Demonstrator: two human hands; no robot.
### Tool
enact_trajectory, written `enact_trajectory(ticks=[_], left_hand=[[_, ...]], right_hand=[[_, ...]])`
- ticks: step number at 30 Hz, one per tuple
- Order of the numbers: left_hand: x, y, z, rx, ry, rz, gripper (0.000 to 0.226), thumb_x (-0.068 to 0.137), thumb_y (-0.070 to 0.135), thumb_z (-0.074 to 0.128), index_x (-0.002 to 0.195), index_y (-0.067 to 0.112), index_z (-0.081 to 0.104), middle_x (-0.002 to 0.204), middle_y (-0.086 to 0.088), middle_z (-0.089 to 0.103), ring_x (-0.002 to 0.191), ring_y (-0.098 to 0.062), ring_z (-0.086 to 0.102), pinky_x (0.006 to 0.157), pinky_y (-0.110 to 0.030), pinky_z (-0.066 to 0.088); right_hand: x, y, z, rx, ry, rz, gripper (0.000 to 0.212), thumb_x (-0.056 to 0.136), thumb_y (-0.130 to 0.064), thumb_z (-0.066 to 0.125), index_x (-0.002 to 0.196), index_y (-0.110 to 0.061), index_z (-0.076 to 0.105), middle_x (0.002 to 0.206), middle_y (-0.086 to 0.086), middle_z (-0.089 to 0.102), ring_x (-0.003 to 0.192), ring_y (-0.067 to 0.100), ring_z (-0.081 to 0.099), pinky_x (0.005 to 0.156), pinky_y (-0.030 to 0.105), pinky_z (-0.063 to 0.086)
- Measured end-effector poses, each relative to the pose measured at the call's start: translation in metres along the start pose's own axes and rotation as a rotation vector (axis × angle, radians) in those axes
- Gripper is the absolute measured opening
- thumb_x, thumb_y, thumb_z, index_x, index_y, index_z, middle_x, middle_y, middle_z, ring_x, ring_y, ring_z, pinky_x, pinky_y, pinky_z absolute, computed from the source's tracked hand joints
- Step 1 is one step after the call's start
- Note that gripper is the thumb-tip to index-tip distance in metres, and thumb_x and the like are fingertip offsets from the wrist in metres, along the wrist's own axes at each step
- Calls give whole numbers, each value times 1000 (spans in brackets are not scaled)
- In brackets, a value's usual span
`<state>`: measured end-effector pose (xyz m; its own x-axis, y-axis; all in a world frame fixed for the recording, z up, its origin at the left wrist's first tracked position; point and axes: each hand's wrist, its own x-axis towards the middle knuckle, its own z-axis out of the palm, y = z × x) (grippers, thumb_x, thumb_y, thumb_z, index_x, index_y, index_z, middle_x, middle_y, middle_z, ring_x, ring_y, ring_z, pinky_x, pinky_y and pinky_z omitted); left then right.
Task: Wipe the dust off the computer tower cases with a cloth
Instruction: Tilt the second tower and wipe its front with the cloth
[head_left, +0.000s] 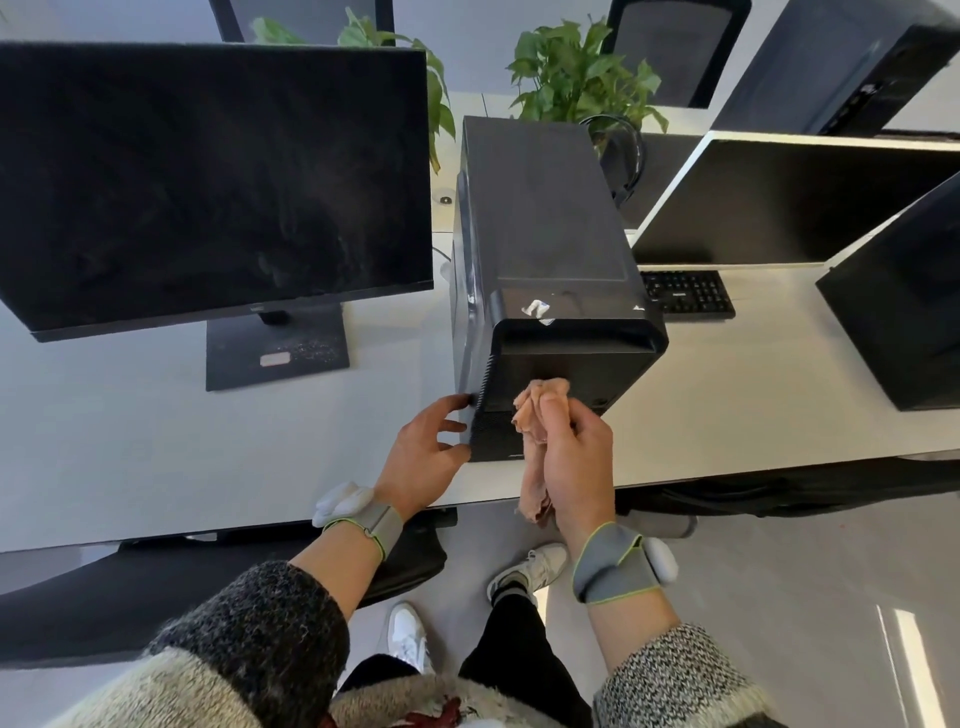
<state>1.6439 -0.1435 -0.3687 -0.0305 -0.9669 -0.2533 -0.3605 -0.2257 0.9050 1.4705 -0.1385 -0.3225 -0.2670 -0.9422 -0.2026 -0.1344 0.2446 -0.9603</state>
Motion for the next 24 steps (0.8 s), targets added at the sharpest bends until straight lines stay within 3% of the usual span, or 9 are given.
enact_trajectory(ticks=[3, 8, 13, 15, 19, 24], left_hand=[[-1, -1, -1, 0, -5, -9, 63, 92, 3, 62, 148, 31, 52, 139, 6, 58, 121, -9, 58, 90, -19, 51], [0, 1, 2, -18, -14, 4, 63, 92, 2, 61, 148, 30, 52, 140, 8, 57, 121, -9, 58, 94, -24, 55], [-1, 0, -1, -35, -11, -7, 65, 91, 1, 61, 147, 32, 52, 141, 8, 57, 121, -8, 59, 92, -22, 53], [-2, -1, 0, -35, -15, -9, 65, 91, 1, 61, 147, 34, 52, 140, 8, 57, 121, -9, 59, 91, -21, 53], [0, -1, 1, -24, -20, -9, 65, 92, 2, 61, 147, 34, 51, 140, 10, 56, 120, -7, 59, 85, -12, 50], [-1, -1, 0, -22, -19, -6, 64, 93, 2, 61, 145, 37, 50, 139, 10, 57, 118, -5, 59, 83, -10, 48]], right_hand=[[0, 11, 3, -51, -3, 88, 36, 95, -46, 60, 79, -19, 76, 84, 4, 76, 92, 28, 72, 96, 56, 57], [-1, -6, -8, 14, 71, -38, 35, 105, -38, 59, 81, -20, 75, 80, 4, 71, 87, 30, 67, 79, 42, 55], [2, 14, -2, 1, 61, 85, 34, 99, -43, 60, 81, -18, 76, 85, 3, 76, 94, 29, 71, 91, 45, 56], [2, 16, -5, -13, 61, 110, 34, 97, -40, 61, 77, -18, 76, 80, 4, 75, 90, 30, 71, 87, 44, 57], [0, -2, -12, 14, 87, -45, 36, 105, -36, 59, 77, -19, 73, 74, 2, 68, 76, 15, 62, 73, 32, 52], [6, 7, -13, -16, 72, -34, 33, 102, -43, 58, 86, -21, 76, 84, 3, 73, 85, 20, 68, 82, 38, 55]])
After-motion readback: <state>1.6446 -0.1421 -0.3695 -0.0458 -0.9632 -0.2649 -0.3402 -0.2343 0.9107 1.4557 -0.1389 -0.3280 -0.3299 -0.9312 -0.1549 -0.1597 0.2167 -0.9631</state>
